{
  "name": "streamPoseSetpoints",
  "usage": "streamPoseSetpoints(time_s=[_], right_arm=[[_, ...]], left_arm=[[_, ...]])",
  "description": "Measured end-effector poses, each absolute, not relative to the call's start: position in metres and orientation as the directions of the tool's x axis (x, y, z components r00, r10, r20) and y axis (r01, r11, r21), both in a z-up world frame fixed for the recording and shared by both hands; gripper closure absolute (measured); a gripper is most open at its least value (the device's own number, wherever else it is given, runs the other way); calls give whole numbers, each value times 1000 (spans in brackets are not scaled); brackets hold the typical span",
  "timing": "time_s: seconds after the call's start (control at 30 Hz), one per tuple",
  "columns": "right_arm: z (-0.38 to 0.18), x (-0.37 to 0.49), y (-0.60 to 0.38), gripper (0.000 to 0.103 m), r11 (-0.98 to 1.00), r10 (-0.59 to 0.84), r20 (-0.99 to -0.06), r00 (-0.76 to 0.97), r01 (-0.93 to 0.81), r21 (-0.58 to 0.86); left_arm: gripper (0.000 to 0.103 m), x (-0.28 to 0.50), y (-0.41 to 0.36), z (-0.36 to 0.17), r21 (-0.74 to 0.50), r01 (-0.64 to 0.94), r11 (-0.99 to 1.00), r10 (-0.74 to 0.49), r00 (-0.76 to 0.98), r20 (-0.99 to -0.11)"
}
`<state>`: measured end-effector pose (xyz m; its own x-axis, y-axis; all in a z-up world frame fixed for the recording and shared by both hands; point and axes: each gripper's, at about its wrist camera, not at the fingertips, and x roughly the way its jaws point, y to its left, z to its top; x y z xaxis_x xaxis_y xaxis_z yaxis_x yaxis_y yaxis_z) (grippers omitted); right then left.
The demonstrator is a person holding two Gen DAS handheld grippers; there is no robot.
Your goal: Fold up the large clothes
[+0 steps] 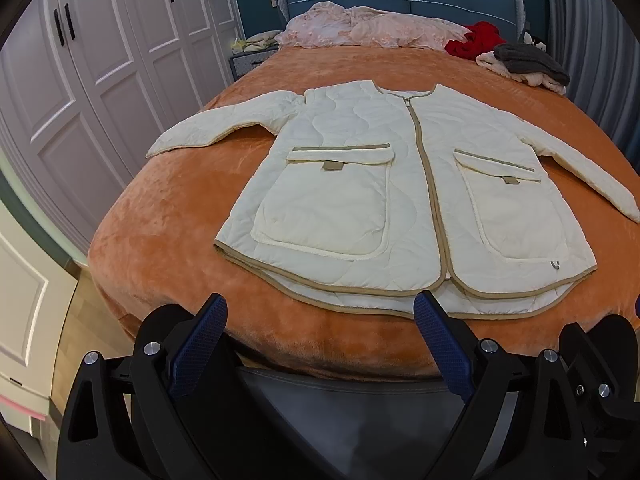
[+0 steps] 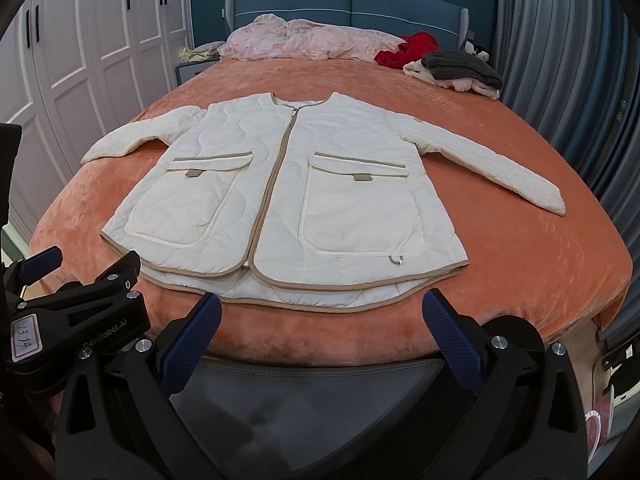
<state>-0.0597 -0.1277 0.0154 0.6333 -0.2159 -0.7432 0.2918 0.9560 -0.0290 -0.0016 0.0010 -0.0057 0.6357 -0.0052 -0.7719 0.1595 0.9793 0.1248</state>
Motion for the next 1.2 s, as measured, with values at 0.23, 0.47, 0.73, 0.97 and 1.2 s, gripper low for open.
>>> streamPoseSetpoints(time_s=[0.23,0.47,0.73,0.97,1.2], right_arm=[[15,-60,-127,5,956,-215,-744,632,291,-28],[15,-60,-127,5,957,-214,-745,632,289,-30],[9,-58,-123,5,958,-215,-746,630,286,-34],[-1,-47,-144,5,956,-187,-750,634,293,10],[-11,-12,-245,5,903,-211,-757,618,421,92]], left_arm=[[11,-1,2,-5,123,160,979,-7,635,-773],[11,-1,2,-5,122,160,980,-7,635,-773],[11,-1,2,-6,125,162,979,-6,635,-773],[11,2,3,-10,115,159,981,-10,627,-779],[11,33,2,-25,91,147,985,-10,574,-819]])
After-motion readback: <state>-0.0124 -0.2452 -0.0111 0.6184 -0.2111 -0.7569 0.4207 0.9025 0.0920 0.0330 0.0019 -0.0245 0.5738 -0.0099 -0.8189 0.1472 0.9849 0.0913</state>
